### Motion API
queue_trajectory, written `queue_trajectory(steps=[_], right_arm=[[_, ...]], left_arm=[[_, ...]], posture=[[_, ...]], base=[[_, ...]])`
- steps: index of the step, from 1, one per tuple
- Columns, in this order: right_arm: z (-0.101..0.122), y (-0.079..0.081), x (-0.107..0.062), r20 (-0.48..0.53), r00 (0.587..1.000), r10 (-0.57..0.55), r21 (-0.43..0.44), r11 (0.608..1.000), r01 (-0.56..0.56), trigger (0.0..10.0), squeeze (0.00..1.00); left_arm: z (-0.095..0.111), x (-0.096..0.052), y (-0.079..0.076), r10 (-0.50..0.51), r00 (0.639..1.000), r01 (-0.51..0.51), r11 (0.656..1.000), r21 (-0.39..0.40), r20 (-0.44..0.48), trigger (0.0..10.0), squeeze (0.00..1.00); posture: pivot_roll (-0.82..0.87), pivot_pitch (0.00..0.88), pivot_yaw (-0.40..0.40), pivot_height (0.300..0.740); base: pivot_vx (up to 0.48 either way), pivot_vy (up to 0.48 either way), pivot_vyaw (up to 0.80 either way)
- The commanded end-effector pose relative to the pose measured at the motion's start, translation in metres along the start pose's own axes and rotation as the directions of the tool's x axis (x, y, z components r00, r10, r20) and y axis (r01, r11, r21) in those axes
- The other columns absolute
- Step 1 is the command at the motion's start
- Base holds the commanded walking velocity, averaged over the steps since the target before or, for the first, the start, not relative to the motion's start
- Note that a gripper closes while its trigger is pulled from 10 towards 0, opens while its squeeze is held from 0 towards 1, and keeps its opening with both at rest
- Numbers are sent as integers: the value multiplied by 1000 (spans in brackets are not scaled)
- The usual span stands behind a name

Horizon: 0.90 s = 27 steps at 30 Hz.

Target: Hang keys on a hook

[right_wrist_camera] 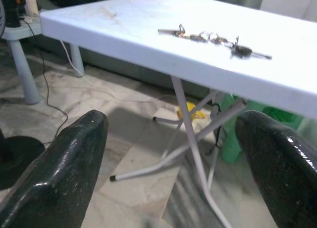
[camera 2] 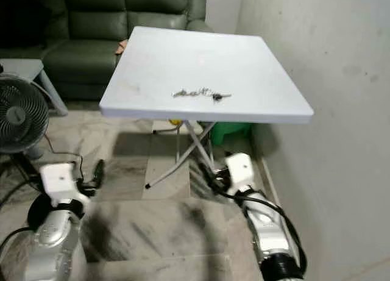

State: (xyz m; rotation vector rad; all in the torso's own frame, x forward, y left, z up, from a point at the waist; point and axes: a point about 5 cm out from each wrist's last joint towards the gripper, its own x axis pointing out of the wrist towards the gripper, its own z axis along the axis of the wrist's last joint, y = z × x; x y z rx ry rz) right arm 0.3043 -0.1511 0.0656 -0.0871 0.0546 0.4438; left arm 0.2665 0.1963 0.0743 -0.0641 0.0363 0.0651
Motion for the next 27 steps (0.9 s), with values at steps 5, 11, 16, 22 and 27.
queue_trajectory(steps=[5, 11, 16, 22, 27], right_arm=[[5, 6, 5, 13, 1000, 24, -1, 1000, -24, 10000, 0], [5, 6, 4, 13, 1000, 25, 0, 1000, -25, 10000, 0], [5, 6, 3, 12, 999, 30, -4, 1000, -30, 10000, 0], [4, 6, 2, 7, 1000, 31, -7, 1000, -31, 10000, 0], [4, 8, 1, 0, 998, 63, -25, 998, -62, 10000, 0]], left_arm=[[2, -1, 7, 23, 1000, -23, 1000, 8, -1, 10000, 0], [3, -1, 6, 17, 1000, -17, 1000, 7, -2, 10000, 0], [3, -1, 5, 12, 1000, -12, 1000, 6, -6, 10000, 0], [3, -2, 4, 10, 1000, -10, 1000, 8, -8, 10000, 0], [3, -2, 3, 12, 1000, -12, 1000, 4, -10, 10000, 0]], posture=[[-51, 0, -70, 740], [-51, 0, -71, 740], [-52, 0, -70, 740], [-52, 0, -71, 740], [-48, 0, -73, 740]], base=[[333, 0, 0], [334, 0, 0], [330, 0, 0], [333, 0, 0], [329, 0, 0]])
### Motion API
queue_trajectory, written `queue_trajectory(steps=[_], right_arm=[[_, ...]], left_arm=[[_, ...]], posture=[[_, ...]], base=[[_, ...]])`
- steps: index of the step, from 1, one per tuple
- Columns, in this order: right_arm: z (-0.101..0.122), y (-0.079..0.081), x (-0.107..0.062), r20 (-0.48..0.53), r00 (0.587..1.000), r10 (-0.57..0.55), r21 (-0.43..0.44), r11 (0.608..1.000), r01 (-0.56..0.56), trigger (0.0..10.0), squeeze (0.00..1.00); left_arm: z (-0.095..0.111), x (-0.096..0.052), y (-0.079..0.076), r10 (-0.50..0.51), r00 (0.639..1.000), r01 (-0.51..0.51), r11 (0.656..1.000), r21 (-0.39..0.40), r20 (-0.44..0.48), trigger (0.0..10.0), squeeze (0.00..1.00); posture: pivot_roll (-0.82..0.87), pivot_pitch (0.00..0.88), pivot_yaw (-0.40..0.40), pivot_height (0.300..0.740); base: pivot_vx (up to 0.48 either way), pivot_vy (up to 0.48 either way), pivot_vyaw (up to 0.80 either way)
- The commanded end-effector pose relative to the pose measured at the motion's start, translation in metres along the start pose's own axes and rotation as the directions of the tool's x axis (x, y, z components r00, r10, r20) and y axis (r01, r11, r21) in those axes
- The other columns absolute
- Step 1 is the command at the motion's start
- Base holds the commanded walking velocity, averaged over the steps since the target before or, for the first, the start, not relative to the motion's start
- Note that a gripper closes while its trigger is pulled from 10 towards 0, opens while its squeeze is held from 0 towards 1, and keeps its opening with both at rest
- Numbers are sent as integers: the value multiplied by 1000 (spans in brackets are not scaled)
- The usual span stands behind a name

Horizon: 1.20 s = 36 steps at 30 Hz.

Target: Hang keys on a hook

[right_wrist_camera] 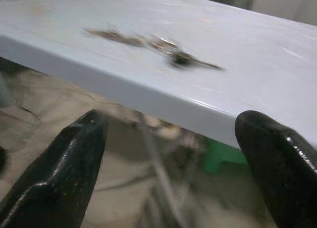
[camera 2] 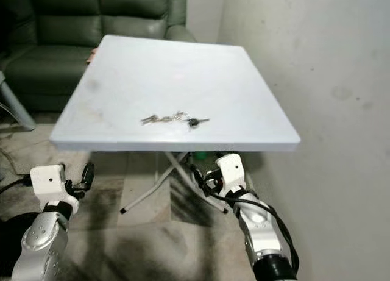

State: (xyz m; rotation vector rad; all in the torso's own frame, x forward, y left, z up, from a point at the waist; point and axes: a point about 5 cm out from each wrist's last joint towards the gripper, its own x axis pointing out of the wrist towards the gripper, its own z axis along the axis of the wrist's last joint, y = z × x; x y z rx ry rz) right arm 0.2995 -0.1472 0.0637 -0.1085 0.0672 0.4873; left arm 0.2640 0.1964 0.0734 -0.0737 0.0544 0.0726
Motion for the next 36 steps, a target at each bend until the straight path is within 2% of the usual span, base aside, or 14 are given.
queue_trajectory(steps=[1, 9, 22, 36], right_arm=[[6, 2, 4, 19, 1000, 18, -4, 1000, -18, 10000, 0], [7, 2, 4, 21, 1000, 22, -1, 1000, -22, 10000, 0], [8, 1, 4, 22, 999, 26, 9, 1000, -26, 10000, 0], [10, -3, 6, 11, 999, 41, -13, 999, -41, 10000, 0]], left_arm=[[4, 1, 3, 4, 1000, -4, 1000, 13, 7, 10000, 0], [4, 0, 2, 4, 1000, -4, 1000, 12, 6, 10000, 0], [4, -1, 3, 16, 1000, -16, 1000, 5, 5, 10000, 0], [6, -8, -3, 0, 999, 1, 1000, -19, 44, 10000, 0]], posture=[[-48, 0, -73, 740], [-45, 0, -77, 740], [-44, 0, -77, 740], [-38, 0, -85, 740]], base=[[330, 0, 0], [330, 0, 700], [323, 0, 0], [0, 0, 0]])
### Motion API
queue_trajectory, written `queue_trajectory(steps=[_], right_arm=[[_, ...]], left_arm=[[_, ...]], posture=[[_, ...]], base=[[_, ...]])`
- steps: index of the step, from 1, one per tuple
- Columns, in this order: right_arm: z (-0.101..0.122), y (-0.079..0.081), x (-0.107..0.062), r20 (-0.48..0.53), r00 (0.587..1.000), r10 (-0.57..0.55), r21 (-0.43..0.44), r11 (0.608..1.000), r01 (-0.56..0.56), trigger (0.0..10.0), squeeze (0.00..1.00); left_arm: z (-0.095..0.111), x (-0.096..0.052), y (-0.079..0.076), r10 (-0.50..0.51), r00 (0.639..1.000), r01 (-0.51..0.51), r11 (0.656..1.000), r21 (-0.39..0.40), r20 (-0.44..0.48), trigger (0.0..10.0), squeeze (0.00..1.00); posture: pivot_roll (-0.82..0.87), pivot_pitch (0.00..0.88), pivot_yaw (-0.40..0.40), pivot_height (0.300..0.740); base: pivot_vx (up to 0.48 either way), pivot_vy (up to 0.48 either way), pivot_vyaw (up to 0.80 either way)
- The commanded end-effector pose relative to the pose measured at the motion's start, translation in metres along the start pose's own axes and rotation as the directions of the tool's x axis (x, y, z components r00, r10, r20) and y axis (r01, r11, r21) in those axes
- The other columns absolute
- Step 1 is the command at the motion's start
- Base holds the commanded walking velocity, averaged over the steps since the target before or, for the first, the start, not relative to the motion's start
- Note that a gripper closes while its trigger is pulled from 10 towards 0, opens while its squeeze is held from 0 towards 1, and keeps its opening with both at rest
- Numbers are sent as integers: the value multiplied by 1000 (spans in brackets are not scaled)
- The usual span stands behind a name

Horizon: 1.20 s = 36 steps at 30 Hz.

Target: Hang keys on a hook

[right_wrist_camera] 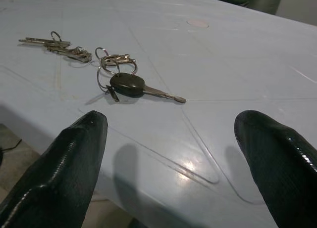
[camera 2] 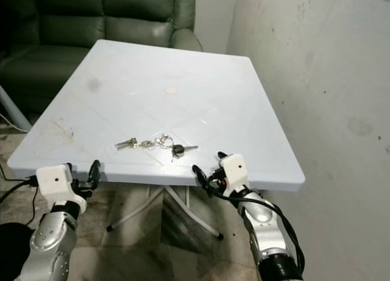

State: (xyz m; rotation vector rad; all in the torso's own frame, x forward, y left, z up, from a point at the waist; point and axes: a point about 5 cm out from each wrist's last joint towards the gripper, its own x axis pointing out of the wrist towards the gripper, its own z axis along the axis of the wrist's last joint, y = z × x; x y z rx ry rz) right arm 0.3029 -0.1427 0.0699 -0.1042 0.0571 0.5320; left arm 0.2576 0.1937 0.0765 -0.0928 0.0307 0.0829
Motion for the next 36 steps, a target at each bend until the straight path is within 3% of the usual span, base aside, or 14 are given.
queue_trajectory(steps=[1, 7, 14, 36], right_arm=[[5, -6, 3, -3, 1000, -2, -23, 1000, 2, 10000, 0], [10, -10, 7, -7, 1000, 19, -64, 998, -19, 10000, 0], [10, -9, 9, -2, 1000, 23, -57, 998, -23, 10000, 0], [2, 0, 5, -7, 1000, 21, -33, 999, -21, 10000, 0]], left_arm=[[3, -3, -4, -26, 999, 26, 1000, 11, 21, 10000, 0], [-1, -10, -12, -56, 998, 56, 998, 22, 16, 10000, 0], [-1, -9, -7, -38, 999, 38, 999, -8, 3, 10000, 0], [2, -4, -4, -36, 999, 36, 999, -17, 0, 10000, 0]], posture=[[-36, 0, -87, 740], [-31, 0, -91, 740], [-24, 0, -90, 740], [-29, 0, -80, 740]], base=[[0, 0, 0], [0, 0, 0], [0, 40, 0], [0, 467, 0]])
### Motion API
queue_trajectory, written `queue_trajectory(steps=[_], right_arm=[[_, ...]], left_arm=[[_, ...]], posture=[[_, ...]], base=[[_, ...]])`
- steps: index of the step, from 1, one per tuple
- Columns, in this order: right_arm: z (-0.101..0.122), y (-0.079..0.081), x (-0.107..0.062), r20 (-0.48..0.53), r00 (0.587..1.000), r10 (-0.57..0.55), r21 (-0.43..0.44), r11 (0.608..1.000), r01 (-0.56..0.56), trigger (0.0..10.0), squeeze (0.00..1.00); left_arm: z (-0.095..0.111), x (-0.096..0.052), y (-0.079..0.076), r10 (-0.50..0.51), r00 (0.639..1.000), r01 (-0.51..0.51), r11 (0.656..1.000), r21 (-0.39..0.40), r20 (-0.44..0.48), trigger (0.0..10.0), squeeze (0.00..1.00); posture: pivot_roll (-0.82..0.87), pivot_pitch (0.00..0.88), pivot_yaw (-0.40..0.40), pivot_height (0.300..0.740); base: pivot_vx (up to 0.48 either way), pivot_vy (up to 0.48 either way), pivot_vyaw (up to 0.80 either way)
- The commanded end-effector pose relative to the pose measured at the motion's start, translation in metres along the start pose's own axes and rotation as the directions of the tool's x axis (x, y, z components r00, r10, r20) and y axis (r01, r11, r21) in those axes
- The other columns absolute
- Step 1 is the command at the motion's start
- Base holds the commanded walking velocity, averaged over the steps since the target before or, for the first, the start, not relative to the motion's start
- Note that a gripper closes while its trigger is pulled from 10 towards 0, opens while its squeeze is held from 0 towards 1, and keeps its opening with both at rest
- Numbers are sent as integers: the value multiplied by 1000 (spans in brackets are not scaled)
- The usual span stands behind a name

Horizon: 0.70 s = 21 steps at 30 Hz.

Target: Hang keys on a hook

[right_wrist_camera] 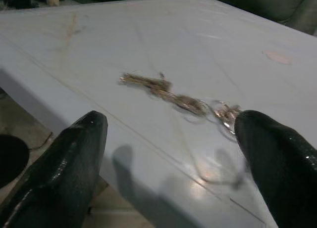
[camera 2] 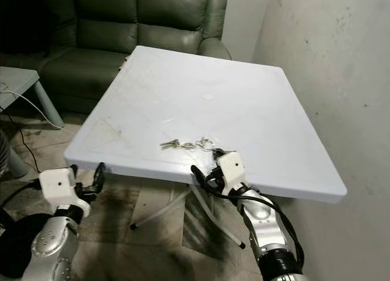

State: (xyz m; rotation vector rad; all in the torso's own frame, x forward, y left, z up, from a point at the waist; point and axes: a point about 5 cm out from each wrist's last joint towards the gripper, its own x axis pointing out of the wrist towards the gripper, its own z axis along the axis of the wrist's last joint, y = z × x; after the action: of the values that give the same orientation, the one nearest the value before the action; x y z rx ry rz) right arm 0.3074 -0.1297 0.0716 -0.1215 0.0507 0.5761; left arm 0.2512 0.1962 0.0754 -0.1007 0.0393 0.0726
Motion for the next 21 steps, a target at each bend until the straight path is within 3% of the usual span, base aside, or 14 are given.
queue_trajectory(steps=[1, 5, 21], right_arm=[[-1, -9, -6, -10, 1000, -23, -14, 1000, 22, 10000, 0], [-1, -10, -6, -12, 1000, -23, -16, 1000, 23, 10000, 0], [1, -11, -4, -8, 999, -31, -15, 999, 31, 10000, 0]], left_arm=[[3, 2, -7, -26, 1000, 27, 1000, -9, 9, 10000, 0], [2, 2, -7, -13, 1000, 13, 1000, -13, 12, 10000, 0], [4, 6, -5, 10, 1000, -10, 1000, -1, 3, 10000, 0]], posture=[[-29, 0, -80, 740], [-26, 0, -86, 740], [-29, 0, -84, 740]], base=[[0, 472, 0], [0, 448, 0], [0, 0, 0]])
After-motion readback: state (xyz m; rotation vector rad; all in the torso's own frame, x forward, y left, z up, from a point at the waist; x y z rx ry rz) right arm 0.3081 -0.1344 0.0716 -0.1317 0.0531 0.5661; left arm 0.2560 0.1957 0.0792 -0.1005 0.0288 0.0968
